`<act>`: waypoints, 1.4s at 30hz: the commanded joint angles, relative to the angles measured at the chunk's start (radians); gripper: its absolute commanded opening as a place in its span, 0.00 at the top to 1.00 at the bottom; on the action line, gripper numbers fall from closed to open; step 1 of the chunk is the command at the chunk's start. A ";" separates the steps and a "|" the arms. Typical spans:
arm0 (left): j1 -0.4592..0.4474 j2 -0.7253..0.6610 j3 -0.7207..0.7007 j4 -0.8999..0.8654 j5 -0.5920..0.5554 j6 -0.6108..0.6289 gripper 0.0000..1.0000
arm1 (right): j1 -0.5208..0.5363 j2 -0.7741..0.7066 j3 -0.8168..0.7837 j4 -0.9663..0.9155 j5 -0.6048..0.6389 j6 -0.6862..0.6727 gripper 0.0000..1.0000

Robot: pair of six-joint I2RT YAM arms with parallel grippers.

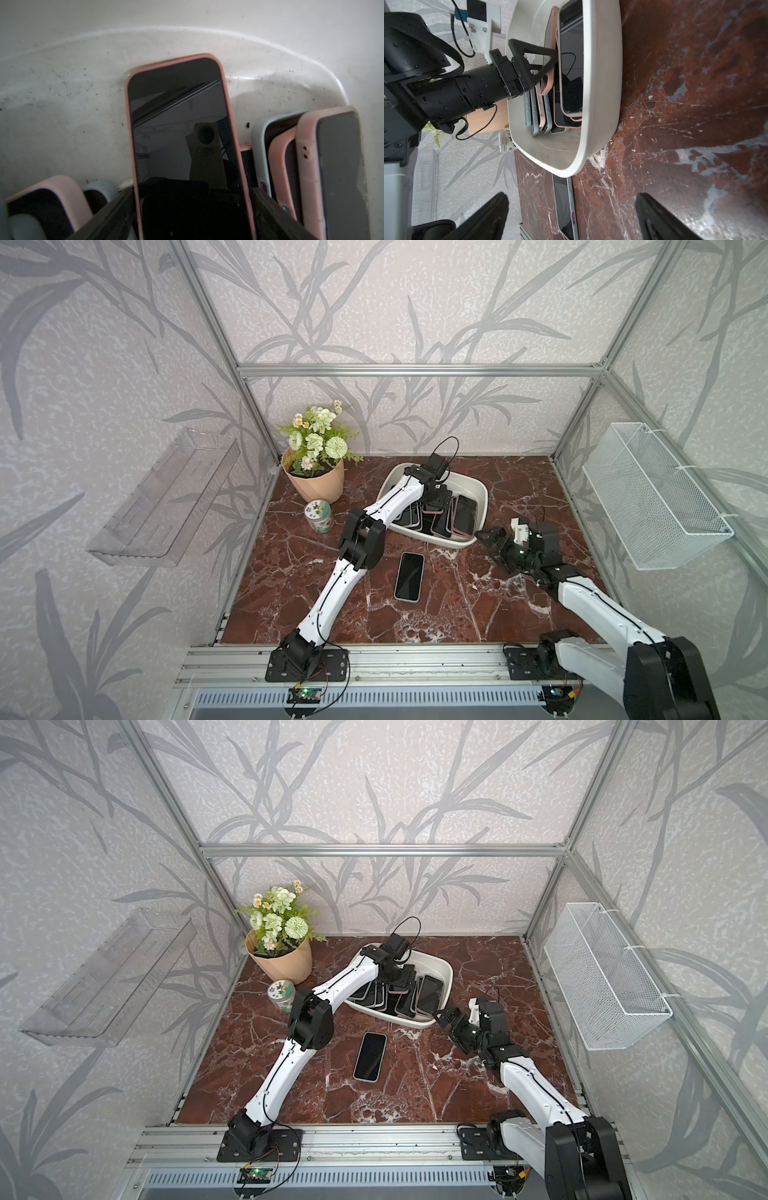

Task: Take the phone out of the storage box
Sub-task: Pick up the phone from the storage box.

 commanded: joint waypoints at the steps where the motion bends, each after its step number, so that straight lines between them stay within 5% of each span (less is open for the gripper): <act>1: 0.033 0.081 0.015 -0.155 -0.082 -0.001 0.09 | -0.005 0.003 -0.011 0.019 0.009 -0.009 0.01; 10: 0.027 0.139 0.071 -0.200 -0.053 0.003 0.18 | -0.005 -0.012 -0.009 0.001 0.019 -0.015 0.01; 18: 0.030 0.053 0.019 -0.185 0.013 -0.015 0.23 | -0.005 -0.018 -0.004 -0.003 0.017 -0.010 0.01; 31: 0.063 -0.276 -0.305 0.118 0.354 -0.193 0.24 | -0.005 -0.140 0.031 -0.128 0.025 -0.028 0.01; 42: 0.100 -0.642 -0.814 0.466 0.531 -0.381 0.25 | -0.003 -0.254 0.032 -0.222 0.031 -0.028 0.01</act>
